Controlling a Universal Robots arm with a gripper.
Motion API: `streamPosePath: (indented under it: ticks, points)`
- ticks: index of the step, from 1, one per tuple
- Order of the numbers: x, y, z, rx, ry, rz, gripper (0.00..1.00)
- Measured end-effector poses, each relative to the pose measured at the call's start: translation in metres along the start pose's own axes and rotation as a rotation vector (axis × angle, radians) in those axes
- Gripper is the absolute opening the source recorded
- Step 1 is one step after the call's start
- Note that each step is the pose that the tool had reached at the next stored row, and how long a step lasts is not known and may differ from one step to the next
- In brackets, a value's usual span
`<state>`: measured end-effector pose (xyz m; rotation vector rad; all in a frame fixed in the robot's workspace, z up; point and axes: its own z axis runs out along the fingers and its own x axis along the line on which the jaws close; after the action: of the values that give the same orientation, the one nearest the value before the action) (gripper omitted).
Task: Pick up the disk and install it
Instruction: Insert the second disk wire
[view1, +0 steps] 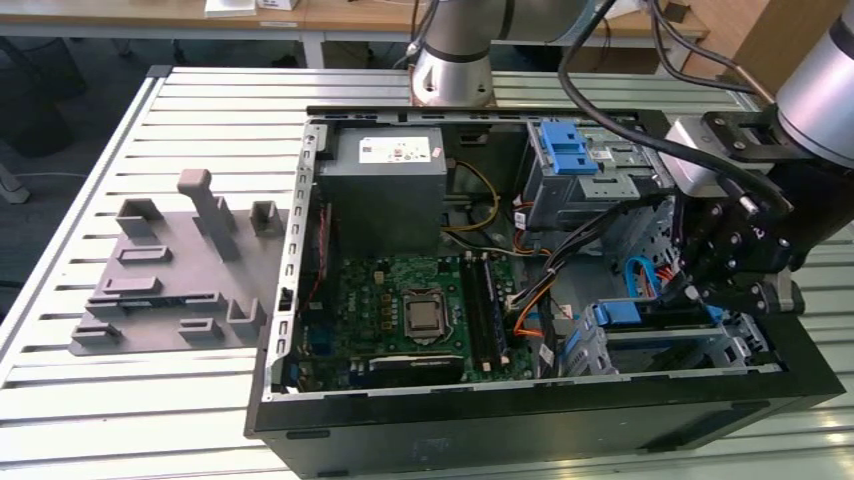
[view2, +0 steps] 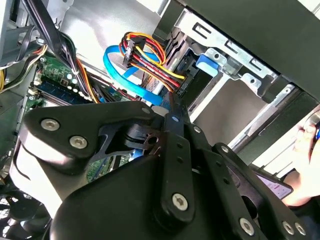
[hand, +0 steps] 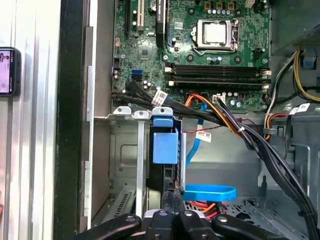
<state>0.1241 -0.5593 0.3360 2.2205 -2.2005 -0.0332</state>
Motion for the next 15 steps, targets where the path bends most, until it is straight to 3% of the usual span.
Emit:
streamPosePath:
  ticks: [7, 15]
  points:
    - [0.0, -0.0006, 0.0042, -0.0106, 0.0004, 0.0, 0.11]
    - [-0.0001, -0.0004, -0.0059, -0.0107, -0.0004, 0.0, 0.11]
